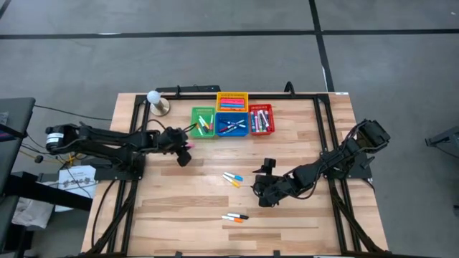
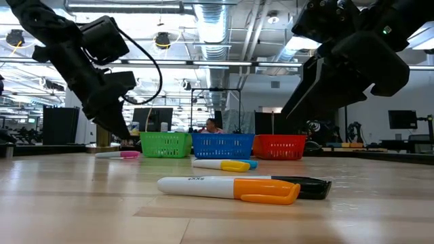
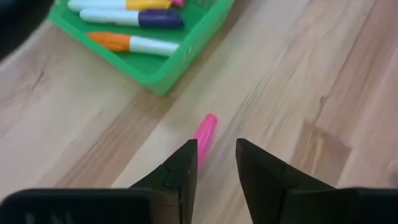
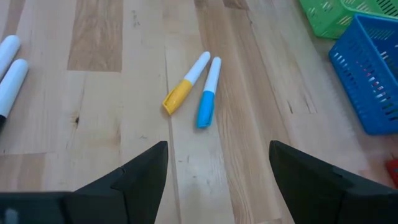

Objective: Pick & Place Markers
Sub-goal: Put the small pink highlighter pen into the green bin

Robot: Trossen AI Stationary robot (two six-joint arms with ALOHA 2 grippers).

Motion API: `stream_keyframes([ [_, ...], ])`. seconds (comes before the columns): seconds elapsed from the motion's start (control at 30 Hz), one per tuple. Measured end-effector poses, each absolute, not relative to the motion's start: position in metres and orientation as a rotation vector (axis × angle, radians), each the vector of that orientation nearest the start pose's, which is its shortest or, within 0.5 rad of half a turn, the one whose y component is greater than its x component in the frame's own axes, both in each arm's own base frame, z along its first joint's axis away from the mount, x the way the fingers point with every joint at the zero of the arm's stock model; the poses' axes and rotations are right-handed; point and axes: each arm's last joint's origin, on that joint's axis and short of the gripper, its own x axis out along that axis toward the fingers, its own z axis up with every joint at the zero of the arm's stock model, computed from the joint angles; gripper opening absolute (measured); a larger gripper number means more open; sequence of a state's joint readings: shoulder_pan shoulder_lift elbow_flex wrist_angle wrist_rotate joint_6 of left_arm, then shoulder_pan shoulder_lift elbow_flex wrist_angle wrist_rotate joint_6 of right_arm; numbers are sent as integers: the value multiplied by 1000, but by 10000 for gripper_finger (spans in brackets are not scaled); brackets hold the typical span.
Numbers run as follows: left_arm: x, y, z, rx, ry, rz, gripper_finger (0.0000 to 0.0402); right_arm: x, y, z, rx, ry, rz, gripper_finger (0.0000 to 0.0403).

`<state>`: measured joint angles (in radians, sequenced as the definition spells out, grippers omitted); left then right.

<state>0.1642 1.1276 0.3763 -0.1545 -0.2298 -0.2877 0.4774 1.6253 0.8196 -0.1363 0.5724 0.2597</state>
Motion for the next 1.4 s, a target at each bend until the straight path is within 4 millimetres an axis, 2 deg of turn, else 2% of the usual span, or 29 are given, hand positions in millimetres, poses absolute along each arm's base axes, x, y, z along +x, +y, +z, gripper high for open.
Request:
stream_keyframes([
  [0.57, 188, 38, 109, -155, 1077, 501, 96, 275, 125, 157, -228, 792, -191, 270],
  [0.73, 187, 38, 110, -169, 1066, 493, 95, 275, 125, 157, -228, 792, -191, 270],
  [0.97, 181, 28, 128, -180, 993, 412, 95, 275, 125, 157, -227, 792, -192, 270],
  [1.17, 176, 37, 149, -369, 739, 744, 95, 275, 125, 158, -225, 790, -192, 270],
  [1.4, 172, 52, 150, -639, 593, 957, 95, 275, 125, 158, -224, 789, -192, 270],
])
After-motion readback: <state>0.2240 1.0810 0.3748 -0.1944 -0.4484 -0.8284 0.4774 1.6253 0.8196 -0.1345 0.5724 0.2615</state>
